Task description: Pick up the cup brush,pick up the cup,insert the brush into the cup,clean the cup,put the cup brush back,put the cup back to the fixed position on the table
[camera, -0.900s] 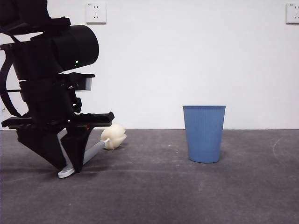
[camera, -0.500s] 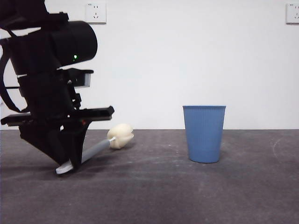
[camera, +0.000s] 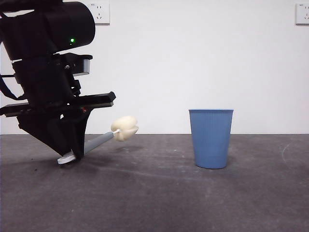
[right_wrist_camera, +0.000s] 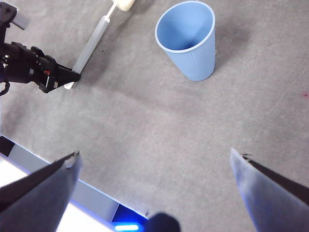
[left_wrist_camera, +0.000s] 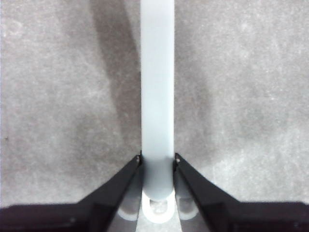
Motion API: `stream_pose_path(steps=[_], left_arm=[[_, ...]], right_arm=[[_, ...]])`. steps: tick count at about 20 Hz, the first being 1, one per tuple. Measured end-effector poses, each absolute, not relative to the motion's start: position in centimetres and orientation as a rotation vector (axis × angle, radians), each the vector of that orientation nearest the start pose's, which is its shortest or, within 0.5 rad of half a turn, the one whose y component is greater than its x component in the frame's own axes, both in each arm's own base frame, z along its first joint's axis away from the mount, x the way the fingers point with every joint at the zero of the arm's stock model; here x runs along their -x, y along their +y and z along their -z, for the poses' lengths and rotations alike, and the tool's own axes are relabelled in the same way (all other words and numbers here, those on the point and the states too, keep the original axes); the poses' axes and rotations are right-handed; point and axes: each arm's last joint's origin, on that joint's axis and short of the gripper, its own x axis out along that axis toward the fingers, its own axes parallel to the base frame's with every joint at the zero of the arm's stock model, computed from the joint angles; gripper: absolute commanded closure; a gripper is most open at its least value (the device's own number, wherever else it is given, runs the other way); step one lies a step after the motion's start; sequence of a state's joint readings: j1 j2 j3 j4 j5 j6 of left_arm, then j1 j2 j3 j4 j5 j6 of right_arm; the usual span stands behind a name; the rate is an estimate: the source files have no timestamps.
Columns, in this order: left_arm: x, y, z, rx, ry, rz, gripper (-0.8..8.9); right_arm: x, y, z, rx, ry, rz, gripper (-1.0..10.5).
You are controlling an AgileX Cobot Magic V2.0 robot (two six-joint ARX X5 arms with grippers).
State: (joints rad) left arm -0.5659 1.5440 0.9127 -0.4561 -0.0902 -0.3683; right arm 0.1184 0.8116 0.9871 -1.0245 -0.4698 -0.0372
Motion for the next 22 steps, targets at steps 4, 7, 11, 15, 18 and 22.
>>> stream_pose_path(steps=[4,7,11,15,18,22], left_arm=[[-24.5,-15.3,-19.0,-0.014,1.090,0.244,8.22],[-24.2,-15.1,-19.9,0.004,1.070,0.265,8.22],[-23.6,-15.1,-21.3,0.025,1.026,0.297,8.22],[-23.1,-14.8,-22.2,0.032,1.005,0.303,8.22],[-22.2,-14.2,-23.3,0.013,0.990,0.318,8.22],[-20.6,-13.1,-25.6,-0.010,0.932,0.354,8.22]], right_arm=[[-12.8,2.8,-32.7,-0.116,0.836,-0.568,2.9],[-12.8,2.8,-32.7,-0.116,0.837,-0.568,2.9],[-12.8,2.8,-32.7,-0.116,0.836,-0.568,2.9],[-13.0,2.9,-32.6,-0.117,0.839,-0.567,2.9],[-14.5,3.2,-32.2,-0.107,0.802,-0.581,2.9],[-17.1,4.1,-29.8,-0.089,0.773,-0.613,2.9]])
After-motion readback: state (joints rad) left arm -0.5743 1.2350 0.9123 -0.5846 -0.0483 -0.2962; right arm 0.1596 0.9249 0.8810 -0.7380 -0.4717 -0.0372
